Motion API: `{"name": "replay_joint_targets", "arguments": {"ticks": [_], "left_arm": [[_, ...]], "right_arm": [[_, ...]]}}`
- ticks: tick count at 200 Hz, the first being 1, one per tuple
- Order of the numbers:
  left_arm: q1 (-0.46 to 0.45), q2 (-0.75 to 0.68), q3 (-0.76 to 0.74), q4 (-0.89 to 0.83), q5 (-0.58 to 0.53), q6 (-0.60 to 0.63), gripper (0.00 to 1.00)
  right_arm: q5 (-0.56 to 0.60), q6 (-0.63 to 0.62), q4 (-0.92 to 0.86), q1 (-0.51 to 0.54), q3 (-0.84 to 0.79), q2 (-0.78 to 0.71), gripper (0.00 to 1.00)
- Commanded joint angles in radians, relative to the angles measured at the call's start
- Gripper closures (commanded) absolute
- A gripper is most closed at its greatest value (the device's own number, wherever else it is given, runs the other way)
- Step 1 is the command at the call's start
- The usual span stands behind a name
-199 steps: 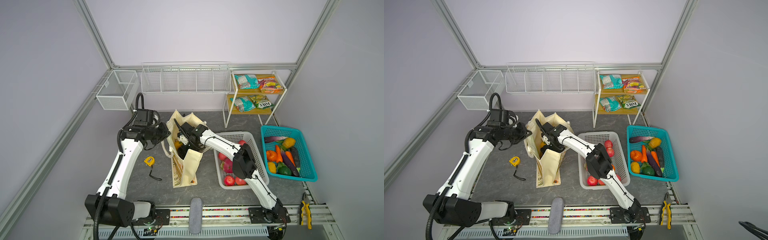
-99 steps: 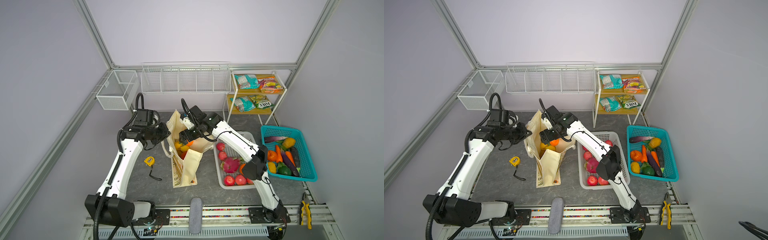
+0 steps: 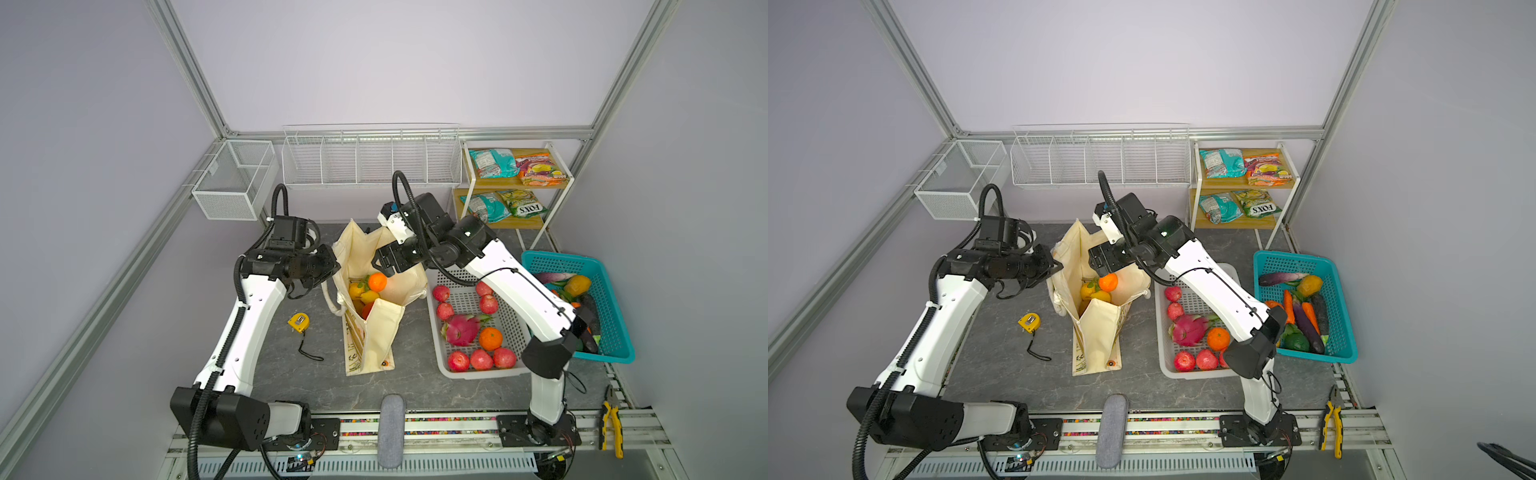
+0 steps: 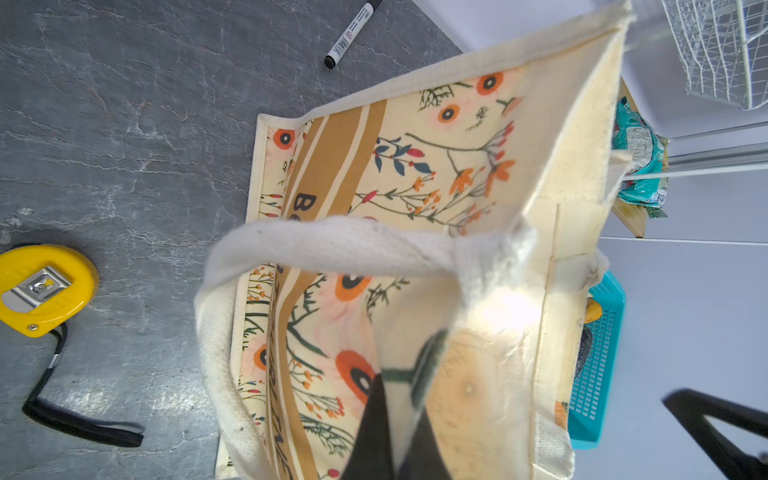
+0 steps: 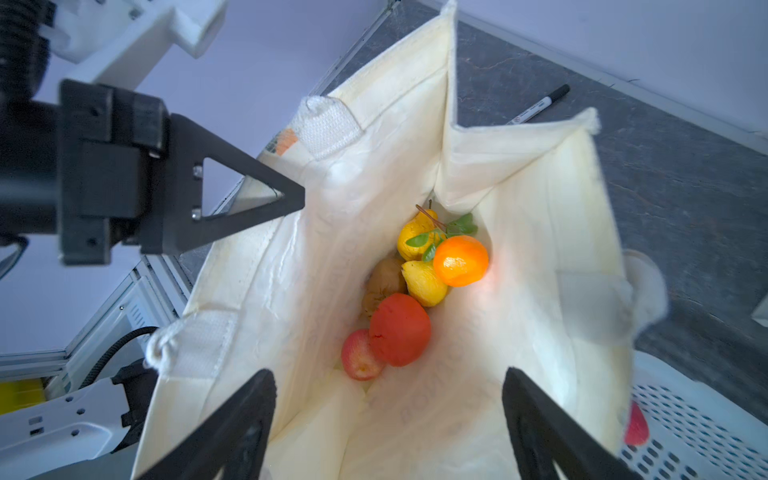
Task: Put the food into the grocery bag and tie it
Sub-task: 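Open the right gripper and raise it out of the bag toward the baskets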
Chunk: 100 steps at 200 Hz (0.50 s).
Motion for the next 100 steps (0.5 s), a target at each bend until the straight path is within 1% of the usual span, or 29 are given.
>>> {"name": "replay_joint_targets", "arguments": {"ticks": [1, 22, 44, 71, 100], "left_arm": [[0.002, 0.013, 0.050, -0.025, -0.010, 0.026, 1.00], [0.001, 0.022, 0.064, -0.021, -0.008, 0.033, 1.00], [0.002, 0.026, 0.070, -0.012, -0.001, 0.042, 1.00], [0.001, 0.016, 0.053, -0.001, 0.015, 0.055, 1.00], [0.001, -0.011, 0.005, 0.012, 0.028, 0.064, 1.00]], "right_arm": [[0.097, -0.032, 0.090, -0.007, -0.139, -0.137, 0.12], [0.182, -0.042, 0.171, -0.013, -0.282, -0.252, 0.12], [0.268, -0.045, 0.203, -0.031, -0.376, -0.332, 0.12], [0.303, -0.027, 0.192, -0.074, -0.437, -0.384, 0.12], [0.334, -0.015, 0.150, -0.101, -0.454, -0.406, 0.12]]}}
